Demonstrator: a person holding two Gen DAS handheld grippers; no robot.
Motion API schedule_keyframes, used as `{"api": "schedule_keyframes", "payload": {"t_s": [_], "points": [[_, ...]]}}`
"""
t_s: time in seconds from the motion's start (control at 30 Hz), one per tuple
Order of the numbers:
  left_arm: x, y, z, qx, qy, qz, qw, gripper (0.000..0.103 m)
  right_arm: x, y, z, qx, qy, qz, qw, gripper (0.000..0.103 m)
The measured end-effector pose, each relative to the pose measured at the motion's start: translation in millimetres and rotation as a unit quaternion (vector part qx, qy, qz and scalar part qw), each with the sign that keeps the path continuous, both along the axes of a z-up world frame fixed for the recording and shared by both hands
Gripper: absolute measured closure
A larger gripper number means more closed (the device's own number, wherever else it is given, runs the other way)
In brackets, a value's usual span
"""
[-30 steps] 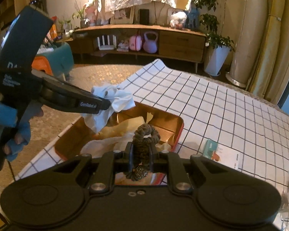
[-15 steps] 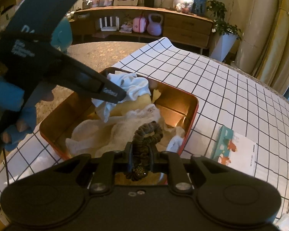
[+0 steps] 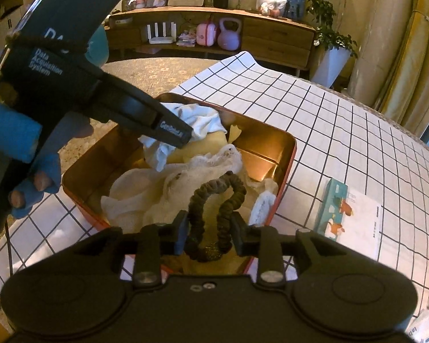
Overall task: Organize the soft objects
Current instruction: 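Open both tools to release the cloth and hair tie into the tin box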
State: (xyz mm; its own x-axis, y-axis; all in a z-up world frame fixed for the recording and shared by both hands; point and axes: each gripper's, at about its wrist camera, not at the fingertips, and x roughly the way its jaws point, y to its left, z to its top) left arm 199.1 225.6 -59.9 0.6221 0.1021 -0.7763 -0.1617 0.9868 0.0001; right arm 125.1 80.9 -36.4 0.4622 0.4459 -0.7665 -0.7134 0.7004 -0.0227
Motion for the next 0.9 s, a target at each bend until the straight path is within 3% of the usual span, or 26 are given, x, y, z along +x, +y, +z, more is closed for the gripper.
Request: {"api": "schedule_keyframes", "payload": {"t_s": [0.23,0.4,0.5,0.6,0.67,0.9], "points": [[-9.8,-3.5,15.1,0.001,-0.016,0.001,0.9999,0.035,-3.5,-8.0,11.4,0.018,-0.005,-0.006,1.000,0.054],[-21.8,-10.1,28.4,0.007,-0.027,-0.003,0.9996,0.034,-12.1,-19.8,24.2,0.038,-0.009,-0.008,0.999,0.050],[-29.9,-15.4,37.4,0.012,-0.033,-0.008,0.9993,0.034,-16.9,-27.6,34.3,0.055,-0.010,-0.008,0.998,0.038],[-37.4,-20.0,47.0,0.018,-0.043,-0.012,0.9989,0.033,-21.5,-37.2,44.2,0.067,-0.012,-0.010,0.998,0.038],[-43.0,-23.7,54.7,0.017,-0.052,-0.014,0.9984,0.026,-24.7,-43.3,50.7,0.077,-0.013,-0.012,0.997,0.037],[-61.4,-45.5,79.6,0.015,-0.079,-0.035,0.9962,0.025,-39.7,-71.2,72.2,0.109,-0.020,-0.013,0.994,0.030]]}}
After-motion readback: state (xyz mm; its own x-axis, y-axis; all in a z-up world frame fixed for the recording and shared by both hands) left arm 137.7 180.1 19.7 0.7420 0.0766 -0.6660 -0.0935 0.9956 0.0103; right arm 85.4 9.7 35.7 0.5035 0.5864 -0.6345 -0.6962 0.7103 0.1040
